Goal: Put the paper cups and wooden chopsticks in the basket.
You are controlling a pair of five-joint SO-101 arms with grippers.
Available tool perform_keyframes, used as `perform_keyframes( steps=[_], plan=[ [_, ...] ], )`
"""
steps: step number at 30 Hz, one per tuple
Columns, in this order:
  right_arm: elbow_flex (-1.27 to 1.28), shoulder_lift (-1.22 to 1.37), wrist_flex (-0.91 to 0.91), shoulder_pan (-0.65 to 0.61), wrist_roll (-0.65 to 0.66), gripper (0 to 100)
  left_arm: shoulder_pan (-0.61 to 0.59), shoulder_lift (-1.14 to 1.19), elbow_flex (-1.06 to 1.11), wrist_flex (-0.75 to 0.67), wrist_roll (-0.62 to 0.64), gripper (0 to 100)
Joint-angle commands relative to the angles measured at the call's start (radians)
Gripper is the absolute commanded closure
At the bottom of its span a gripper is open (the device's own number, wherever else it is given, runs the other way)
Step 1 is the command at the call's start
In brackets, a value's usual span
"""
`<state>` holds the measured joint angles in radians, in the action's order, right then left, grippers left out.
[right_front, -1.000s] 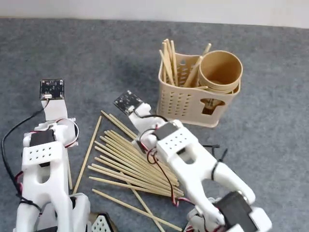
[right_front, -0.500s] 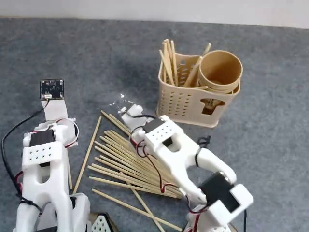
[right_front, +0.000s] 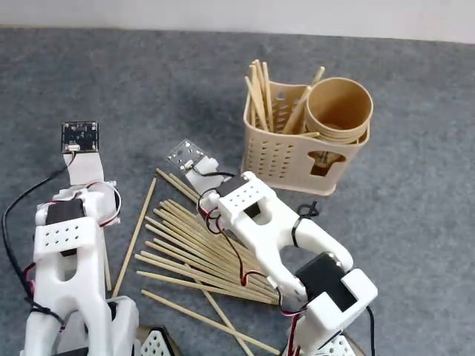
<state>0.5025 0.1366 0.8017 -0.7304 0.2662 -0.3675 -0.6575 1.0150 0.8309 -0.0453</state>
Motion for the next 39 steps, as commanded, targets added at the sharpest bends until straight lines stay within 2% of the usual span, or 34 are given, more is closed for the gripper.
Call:
perform_keyframes(
  steps=[1,4,12,26,39],
  plan=[
    [-0.025,0.013,0.008,0.004,0.005,93.8,-0.012,-0.035,-0.002,-0.015,0.011,99],
    [-0.025,0.013,0.008,0.010,0.008,99.2,-0.012,-0.035,-0.002,-0.014,0.011,99],
    [-0.021,-0.068,0.061,0.022,0.008,99.3,-0.013,-0.035,-0.002,-0.014,0.011,99],
    [0.153,-0.449,0.087,0.028,0.008,99.3,-0.013,-0.035,-0.001,-0.017,0.011,99],
    [0.300,-0.923,0.087,0.085,0.003,99.3,-0.013,-0.033,-0.001,-0.017,0.011,99]
  ],
)
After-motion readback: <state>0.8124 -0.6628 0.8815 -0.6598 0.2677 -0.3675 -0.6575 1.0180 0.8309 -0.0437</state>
